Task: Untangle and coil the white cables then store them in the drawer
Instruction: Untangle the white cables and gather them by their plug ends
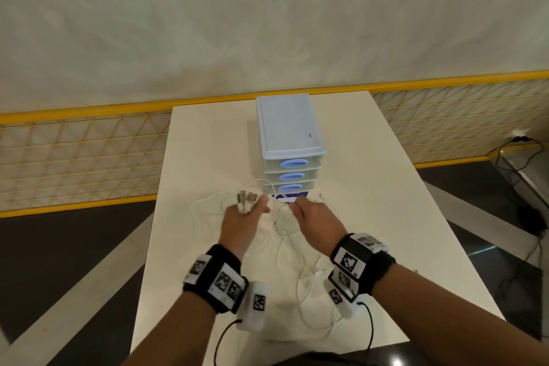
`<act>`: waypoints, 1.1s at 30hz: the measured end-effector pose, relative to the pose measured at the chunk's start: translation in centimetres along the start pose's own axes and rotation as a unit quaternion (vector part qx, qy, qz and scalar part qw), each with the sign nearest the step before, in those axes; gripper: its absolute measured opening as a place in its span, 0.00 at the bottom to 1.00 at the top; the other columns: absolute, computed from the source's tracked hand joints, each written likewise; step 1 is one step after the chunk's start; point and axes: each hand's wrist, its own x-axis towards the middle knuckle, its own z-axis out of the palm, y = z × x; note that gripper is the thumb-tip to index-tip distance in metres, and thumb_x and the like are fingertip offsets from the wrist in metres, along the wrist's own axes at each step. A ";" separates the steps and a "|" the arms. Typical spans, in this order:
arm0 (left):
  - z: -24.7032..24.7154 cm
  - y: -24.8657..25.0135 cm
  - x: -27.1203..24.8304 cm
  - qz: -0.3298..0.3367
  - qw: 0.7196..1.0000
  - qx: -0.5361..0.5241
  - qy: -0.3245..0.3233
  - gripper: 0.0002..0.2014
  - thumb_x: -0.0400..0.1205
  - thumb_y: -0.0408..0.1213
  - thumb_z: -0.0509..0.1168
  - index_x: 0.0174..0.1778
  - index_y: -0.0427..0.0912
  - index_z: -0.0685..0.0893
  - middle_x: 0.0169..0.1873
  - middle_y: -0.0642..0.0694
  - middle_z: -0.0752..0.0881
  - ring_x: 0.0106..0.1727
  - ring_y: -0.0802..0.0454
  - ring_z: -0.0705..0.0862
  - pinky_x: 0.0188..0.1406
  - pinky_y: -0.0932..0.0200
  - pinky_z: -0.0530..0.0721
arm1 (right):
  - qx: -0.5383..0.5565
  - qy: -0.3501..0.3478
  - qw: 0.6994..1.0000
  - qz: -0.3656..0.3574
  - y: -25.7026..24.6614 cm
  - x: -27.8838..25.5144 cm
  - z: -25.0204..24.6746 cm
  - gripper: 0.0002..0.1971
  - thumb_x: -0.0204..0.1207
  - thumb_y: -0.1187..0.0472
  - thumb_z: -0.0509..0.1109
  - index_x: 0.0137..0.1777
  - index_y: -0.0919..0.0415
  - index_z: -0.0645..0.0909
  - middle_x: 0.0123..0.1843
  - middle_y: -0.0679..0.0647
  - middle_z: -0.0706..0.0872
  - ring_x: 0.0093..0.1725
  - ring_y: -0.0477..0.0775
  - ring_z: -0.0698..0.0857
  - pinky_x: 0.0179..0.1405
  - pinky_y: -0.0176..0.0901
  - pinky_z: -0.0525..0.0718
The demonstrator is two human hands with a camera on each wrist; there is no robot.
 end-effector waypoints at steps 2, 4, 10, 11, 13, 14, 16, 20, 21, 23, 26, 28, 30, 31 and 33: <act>1.3 -0.2 -0.6 -0.008 0.999 0.016 -0.041 0.15 0.79 0.45 0.69 0.28 0.43 0.84 0.09 0.57 0.76 0.15 0.62 0.73 0.21 0.64 0.69 | 0.026 -0.036 0.998 -0.047 -1.8 -0.7 0.6 0.15 0.85 0.53 0.51 0.55 0.63 0.74 0.47 0.66 0.86 0.45 0.67 0.83 0.42 0.52 0.77; 1.9 -0.3 -0.7 -0.021 0.999 -0.002 -0.050 0.16 0.78 0.44 0.70 0.25 0.44 0.80 0.09 0.55 0.74 0.18 0.55 0.73 0.23 0.61 0.69 | 0.048 -0.067 0.994 -0.067 -2.5 -1.1 0.9 0.15 0.86 0.51 0.50 0.62 0.58 0.72 0.51 0.61 0.87 0.48 0.62 0.84 0.47 0.54 0.80; 0.4 0.3 1.0 0.040 0.999 -0.007 0.003 0.13 0.79 0.38 0.69 0.30 0.38 0.89 0.21 0.60 0.87 0.22 0.68 0.80 0.33 0.60 0.75 | 0.040 -0.081 0.996 -0.005 0.6 -0.7 -0.1 0.10 0.84 0.60 0.56 0.52 0.61 0.78 0.51 0.57 0.88 0.51 0.61 0.84 0.47 0.45 0.75; -0.2 0.3 1.3 0.037 0.999 -0.018 0.024 0.13 0.80 0.38 0.69 0.32 0.36 0.89 0.21 0.59 0.87 0.22 0.68 0.80 0.33 0.61 0.76 | 0.037 -0.087 0.996 0.006 1.3 -0.5 -0.3 0.10 0.84 0.60 0.56 0.52 0.61 0.79 0.51 0.56 0.88 0.51 0.60 0.84 0.48 0.44 0.75; -1.8 0.2 2.4 0.014 0.992 -0.079 0.099 0.11 0.80 0.37 0.69 0.39 0.32 0.88 0.23 0.52 0.89 0.17 0.66 0.77 0.27 0.66 0.75 | 0.030 -0.094 0.994 0.044 3.2 -0.6 -0.8 0.11 0.85 0.57 0.55 0.49 0.59 0.79 0.49 0.57 0.87 0.49 0.60 0.83 0.47 0.44 0.74; -3.0 0.2 3.2 -0.005 0.983 -0.117 0.145 0.11 0.80 0.38 0.69 0.42 0.32 0.87 0.25 0.48 0.90 0.14 0.65 0.75 0.25 0.66 0.74 | 0.022 -0.101 0.992 0.067 4.4 -0.8 -0.9 0.12 0.85 0.57 0.55 0.47 0.58 0.78 0.47 0.58 0.86 0.48 0.59 0.83 0.46 0.44 0.72; -5.8 -0.3 4.9 -0.038 0.966 -0.153 0.203 0.11 0.80 0.41 0.69 0.38 0.35 0.87 0.26 0.50 0.90 0.12 0.64 0.73 0.21 0.65 0.71 | -0.003 -0.116 0.987 0.107 7.0 -1.5 -1.0 0.12 0.85 0.56 0.55 0.44 0.56 0.76 0.48 0.61 0.86 0.49 0.61 0.83 0.47 0.45 0.73; -6.8 -1.5 5.7 -0.054 0.980 -0.138 0.135 0.13 0.81 0.44 0.68 0.34 0.40 0.86 0.29 0.47 0.91 0.10 0.59 0.60 0.12 0.70 0.58 | -0.029 -0.088 0.983 0.158 8.9 -1.2 -0.5 0.14 0.85 0.56 0.53 0.55 0.64 0.77 0.51 0.68 0.87 0.51 0.68 0.84 0.48 0.51 0.77; -6.4 -1.9 5.4 -0.069 0.983 -0.125 0.115 0.13 0.80 0.45 0.69 0.35 0.39 0.87 0.31 0.45 0.90 0.10 0.58 0.59 0.12 0.69 0.58 | -0.034 -0.067 0.986 0.152 8.7 -1.0 -0.5 0.14 0.85 0.56 0.53 0.56 0.65 0.76 0.50 0.69 0.87 0.50 0.68 0.84 0.46 0.51 0.77; -5.6 -2.7 4.7 -0.116 0.984 -0.097 0.093 0.15 0.75 0.48 0.73 0.37 0.37 0.89 0.30 0.44 0.87 0.13 0.57 0.60 0.14 0.66 0.61 | -0.039 -0.018 0.992 0.122 7.8 -0.7 -0.6 0.15 0.85 0.55 0.54 0.56 0.66 0.76 0.47 0.71 0.87 0.48 0.70 0.85 0.42 0.51 0.75; -4.1 -4.1 3.3 -0.151 0.983 -0.057 0.086 0.15 0.72 0.49 0.76 0.39 0.38 0.89 0.24 0.51 0.85 0.16 0.54 0.64 0.19 0.60 0.66 | -0.034 0.031 0.995 0.089 5.5 -0.6 -1.0 0.15 0.84 0.55 0.55 0.54 0.65 0.77 0.45 0.69 0.87 0.46 0.70 0.85 0.40 0.50 0.74; -2.5 -4.6 2.1 -0.142 0.986 -0.068 0.058 0.14 0.73 0.47 0.75 0.41 0.39 0.87 0.33 0.47 0.91 0.14 0.56 0.65 0.19 0.61 0.66 | -0.018 0.032 0.998 0.056 3.7 -0.6 -0.7 0.14 0.84 0.54 0.56 0.52 0.65 0.77 0.44 0.69 0.87 0.44 0.70 0.85 0.39 0.50 0.75; -0.9 -4.3 1.0 -0.127 0.988 -0.089 0.003 0.11 0.75 0.45 0.74 0.42 0.39 0.86 0.36 0.45 0.92 0.14 0.57 0.64 0.18 0.62 0.65 | -0.016 0.001 1.000 0.015 1.8 -0.8 0.1 0.15 0.84 0.53 0.55 0.51 0.64 0.77 0.44 0.68 0.87 0.44 0.70 0.85 0.41 0.51 0.77; -0.1 -4.1 0.6 -0.118 0.989 -0.086 -0.017 0.10 0.75 0.44 0.74 0.40 0.40 0.86 0.33 0.46 0.92 0.15 0.57 0.64 0.18 0.62 0.65 | -0.027 -0.023 0.999 -0.006 1.1 -1.0 0.8 0.15 0.84 0.52 0.55 0.51 0.63 0.77 0.45 0.67 0.87 0.45 0.69 0.85 0.42 0.52 0.77; 1.1 -3.6 -0.2 -0.101 0.993 -0.056 -0.027 0.11 0.74 0.42 0.75 0.31 0.39 0.85 0.21 0.48 0.83 0.15 0.54 0.66 0.16 0.63 0.65 | -0.048 -0.067 0.996 -0.037 -0.2 -1.4 2.1 0.15 0.85 0.50 0.53 0.55 0.60 0.76 0.47 0.64 0.88 0.46 0.68 0.85 0.43 0.52 0.78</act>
